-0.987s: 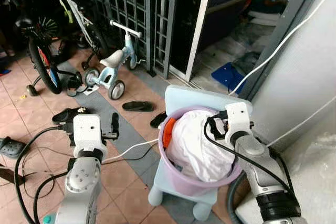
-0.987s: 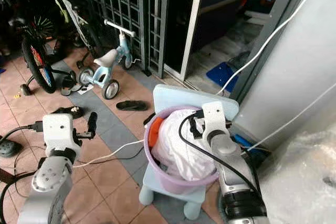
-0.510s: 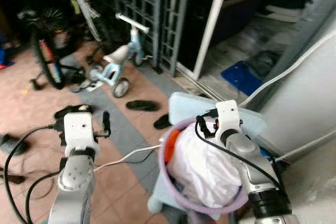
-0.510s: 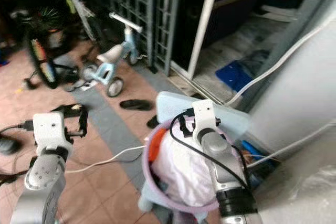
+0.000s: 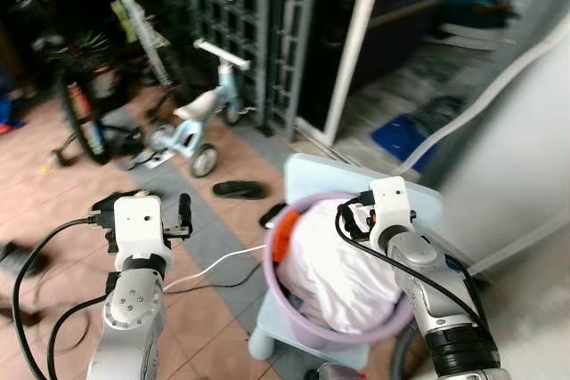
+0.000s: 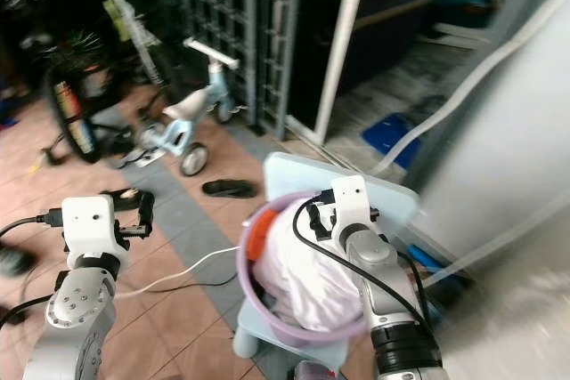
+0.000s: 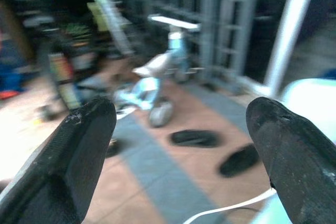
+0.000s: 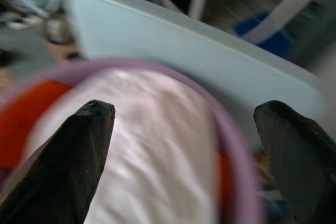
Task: Clothes washing
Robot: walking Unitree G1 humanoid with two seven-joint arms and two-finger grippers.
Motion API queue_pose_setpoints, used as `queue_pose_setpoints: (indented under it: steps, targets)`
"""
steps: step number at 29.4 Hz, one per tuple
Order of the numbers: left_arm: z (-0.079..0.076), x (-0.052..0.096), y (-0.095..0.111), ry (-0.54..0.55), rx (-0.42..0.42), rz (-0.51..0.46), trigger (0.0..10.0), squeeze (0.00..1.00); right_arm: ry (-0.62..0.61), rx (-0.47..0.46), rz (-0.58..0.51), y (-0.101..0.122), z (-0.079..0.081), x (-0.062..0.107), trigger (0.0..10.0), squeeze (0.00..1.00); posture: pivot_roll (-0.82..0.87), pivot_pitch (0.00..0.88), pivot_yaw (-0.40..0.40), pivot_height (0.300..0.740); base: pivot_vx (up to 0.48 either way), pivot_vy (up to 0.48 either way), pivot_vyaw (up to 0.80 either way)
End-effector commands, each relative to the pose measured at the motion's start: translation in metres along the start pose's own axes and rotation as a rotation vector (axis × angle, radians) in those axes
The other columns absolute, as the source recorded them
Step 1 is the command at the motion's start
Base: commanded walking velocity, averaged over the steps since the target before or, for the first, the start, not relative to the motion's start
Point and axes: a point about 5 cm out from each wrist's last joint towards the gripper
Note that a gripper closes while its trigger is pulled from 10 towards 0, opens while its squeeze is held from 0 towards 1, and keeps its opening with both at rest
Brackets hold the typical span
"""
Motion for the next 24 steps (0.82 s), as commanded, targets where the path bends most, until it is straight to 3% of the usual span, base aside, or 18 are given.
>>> queue_pose_setpoints:
  steps: [1,5,6,9,16,18,24]
  targets:
    - [-0.003,0.0,0.003,-0.01,-0.002,-0.006,10.0,0.0,-0.004,0.003,-0.008,0.005,-0.003,0.0,10.0,0.0,0.02,0.0,-0.036,0.74,0.0,-0.356,0.0]
    - [-0.002,0.001,0.003,-0.008,-0.002,-0.003,10.0,0.0,0.002,0.003,-0.001,0.004,-0.002,0.0,10.0,0.0,0.02,0.0,-0.036,0.74,0.0,-0.362,0.0]
    - [-0.001,0.002,0.003,0.004,0.053,-0.006,10.0,0.0,0.01,0.005,0.007,0.003,0.0,0.0,10.0,0.0,0.02,0.0,-0.037,0.74,0.0,0.0,0.0]
    - [0.0,0.002,0.004,0.008,0.046,-0.01,10.0,0.0,0.03,0.002,0.023,0.0,0.002,0.001,10.0,0.0,0.02,0.0,-0.037,0.74,0.0,0.0,0.0]
    - [0.003,0.004,0.001,0.025,0.003,0.009,10.0,0.0,0.237,0.047,0.155,-0.017,0.02,0.005,10.0,0.0,0.03,0.0,-0.035,0.74,0.0,0.0,0.0]
    - [0.005,0.008,-0.005,0.03,-0.01,0.039,10.0,0.0,0.282,0.091,0.2,-0.025,0.024,0.004,10.0,0.0,0.04,0.007,-0.037,0.74,0.0,0.0,0.0]
    - [0.008,0.027,-0.009,0.02,-0.022,0.073,10.0,0.0,0.287,0.108,0.262,-0.037,0.034,-0.011,10.0,0.0,0.11,0.058,-0.058,0.74,0.0,0.0,0.0]
Point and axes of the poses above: a point about 5 cm out from each wrist's last joint towards the gripper, its own x axis pointing back from the gripper into the wrist, its own y axis along the axis of the wrist's last joint, z = x × y, and after that the axes turned 13 degrees about -x, right-handed
